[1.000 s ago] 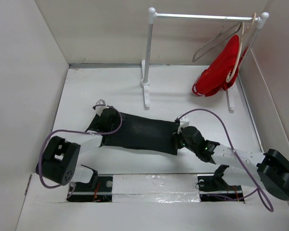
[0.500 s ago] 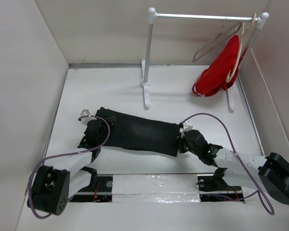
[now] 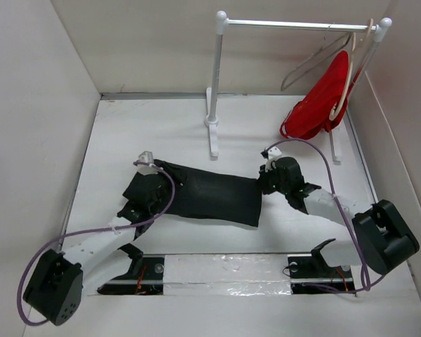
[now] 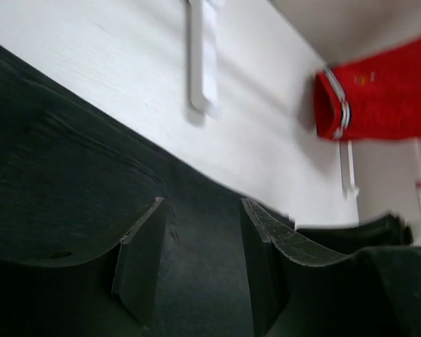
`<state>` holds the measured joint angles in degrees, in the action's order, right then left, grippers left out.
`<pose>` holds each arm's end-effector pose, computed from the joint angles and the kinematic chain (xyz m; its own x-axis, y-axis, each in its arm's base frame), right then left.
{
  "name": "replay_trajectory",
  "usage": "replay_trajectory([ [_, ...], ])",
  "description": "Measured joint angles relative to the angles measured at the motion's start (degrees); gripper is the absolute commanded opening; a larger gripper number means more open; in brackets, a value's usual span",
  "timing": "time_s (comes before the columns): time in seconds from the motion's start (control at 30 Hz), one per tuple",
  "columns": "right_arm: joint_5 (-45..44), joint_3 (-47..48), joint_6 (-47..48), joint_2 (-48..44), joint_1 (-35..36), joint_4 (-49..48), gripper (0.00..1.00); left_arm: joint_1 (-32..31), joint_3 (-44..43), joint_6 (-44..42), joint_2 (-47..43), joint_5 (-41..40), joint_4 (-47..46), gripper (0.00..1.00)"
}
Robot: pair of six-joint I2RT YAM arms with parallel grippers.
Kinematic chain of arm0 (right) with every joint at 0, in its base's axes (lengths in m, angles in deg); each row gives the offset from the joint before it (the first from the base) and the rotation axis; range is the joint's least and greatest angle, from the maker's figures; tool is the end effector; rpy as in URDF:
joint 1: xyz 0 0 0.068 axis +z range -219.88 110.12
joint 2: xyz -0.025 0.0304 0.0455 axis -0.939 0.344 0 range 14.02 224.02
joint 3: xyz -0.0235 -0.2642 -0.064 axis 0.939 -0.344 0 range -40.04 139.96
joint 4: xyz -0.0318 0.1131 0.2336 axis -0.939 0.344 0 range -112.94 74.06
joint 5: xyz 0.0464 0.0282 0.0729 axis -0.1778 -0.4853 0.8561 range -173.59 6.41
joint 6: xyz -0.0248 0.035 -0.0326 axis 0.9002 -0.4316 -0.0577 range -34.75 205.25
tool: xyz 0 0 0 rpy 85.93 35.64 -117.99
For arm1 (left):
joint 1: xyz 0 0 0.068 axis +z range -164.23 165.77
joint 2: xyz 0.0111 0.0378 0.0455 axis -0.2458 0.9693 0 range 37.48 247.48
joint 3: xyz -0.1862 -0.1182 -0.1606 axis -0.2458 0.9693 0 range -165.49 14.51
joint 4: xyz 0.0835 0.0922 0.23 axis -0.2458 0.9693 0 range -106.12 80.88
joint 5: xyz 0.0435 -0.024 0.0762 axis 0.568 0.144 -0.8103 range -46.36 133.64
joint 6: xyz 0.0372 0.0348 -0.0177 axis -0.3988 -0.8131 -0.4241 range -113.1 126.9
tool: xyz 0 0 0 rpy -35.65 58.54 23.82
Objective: Place the trousers on the hanger
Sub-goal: Fold the trousers at the center of the board.
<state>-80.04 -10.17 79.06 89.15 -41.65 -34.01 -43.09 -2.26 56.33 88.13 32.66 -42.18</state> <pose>0.2261 0.1239 0.1753 -0.5480 -0.1720 -0.8186 -0.4608 0.8788 0.1238 0.1763 -0.0894 0.2161 -0.3118 -0.6796 -0.6640 0.1102 0.6683 -0.7357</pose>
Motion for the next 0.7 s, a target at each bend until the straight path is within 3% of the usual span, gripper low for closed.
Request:
replay_trajectory([
  [0.3, 4.33, -0.37, -1.27, 8.94, -0.81, -6.82, 0.00, -23.91, -5.68, -6.01, 18.14, 1.03, -4.28, 0.43],
  [0.5, 6.80, 5.70, -2.01, 16.70, -2.97, -10.21, 0.00, -30.77, -9.49, -7.39, 29.31, 1.90, -9.03, 0.43],
  [0.7, 7.15, 12.76, -1.31, 22.14, -3.74, -8.92, 0.00, -32.33, -12.79, -7.87, 36.24, 1.95, -11.80, 0.42],
])
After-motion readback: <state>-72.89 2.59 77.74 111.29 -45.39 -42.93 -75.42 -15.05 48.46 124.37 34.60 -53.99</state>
